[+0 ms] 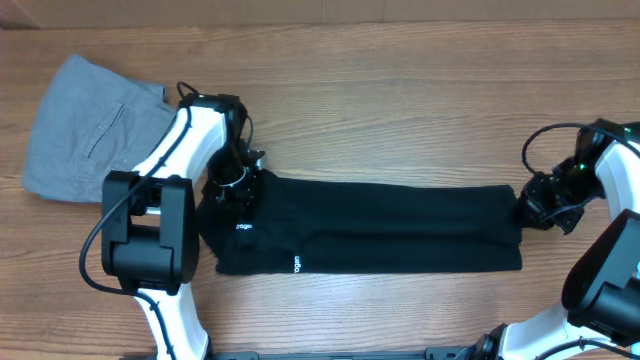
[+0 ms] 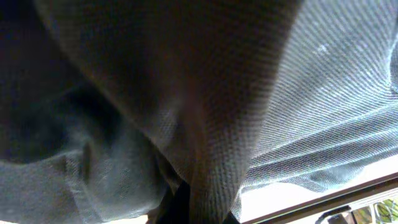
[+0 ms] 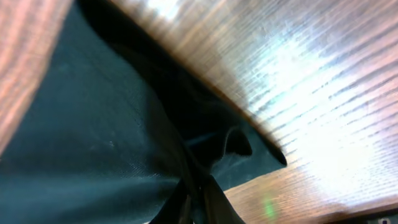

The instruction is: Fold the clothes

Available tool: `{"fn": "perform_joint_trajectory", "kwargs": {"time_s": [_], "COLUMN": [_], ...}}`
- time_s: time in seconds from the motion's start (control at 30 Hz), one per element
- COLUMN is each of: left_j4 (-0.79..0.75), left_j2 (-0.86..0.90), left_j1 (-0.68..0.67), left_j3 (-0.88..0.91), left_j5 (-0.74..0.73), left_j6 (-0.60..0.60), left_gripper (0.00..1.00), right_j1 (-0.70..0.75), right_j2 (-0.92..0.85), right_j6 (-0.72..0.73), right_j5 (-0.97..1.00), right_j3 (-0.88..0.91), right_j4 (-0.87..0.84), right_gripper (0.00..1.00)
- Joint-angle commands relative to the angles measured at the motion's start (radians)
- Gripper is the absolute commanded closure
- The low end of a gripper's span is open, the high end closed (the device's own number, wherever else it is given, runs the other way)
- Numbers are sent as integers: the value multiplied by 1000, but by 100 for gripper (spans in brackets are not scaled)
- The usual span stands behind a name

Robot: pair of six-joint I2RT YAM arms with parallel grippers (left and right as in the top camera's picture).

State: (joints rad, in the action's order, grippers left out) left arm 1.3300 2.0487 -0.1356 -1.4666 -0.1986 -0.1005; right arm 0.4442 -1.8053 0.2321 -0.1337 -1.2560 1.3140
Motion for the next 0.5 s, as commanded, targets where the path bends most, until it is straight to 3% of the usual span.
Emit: {"fn": "perform_joint_trajectory", "kwargs": {"time_s": [0.0,0.13,0.27,0.3,0.37,0.47], "left_j4": [5,11,51,59,62,66], "left_j2": [-22,-22,-22,-22,-22,-22], "left_j1": [11,10,11,12,12,12], "left_j3": [5,5,5,5,5,0], "left_j5": [18,14,16,15,14,14], "left_j6": [-12,-11,-12,-12,-20,-27], "left_gripper": [96,96,79,77,75,75], "right_j1": [3,3,4,4,4,8], "right_j2": [23,23,23,23,23,23], "right_j6": [0,4,4,4,4,3], "right_j5": [36,35,24,24,19,-13], "right_j3": [35,72,72,72,71,70], "right_j4": [-19,-45,-55,-56,-61,-76], "right_gripper": [90,86,86,83,67,65]}}
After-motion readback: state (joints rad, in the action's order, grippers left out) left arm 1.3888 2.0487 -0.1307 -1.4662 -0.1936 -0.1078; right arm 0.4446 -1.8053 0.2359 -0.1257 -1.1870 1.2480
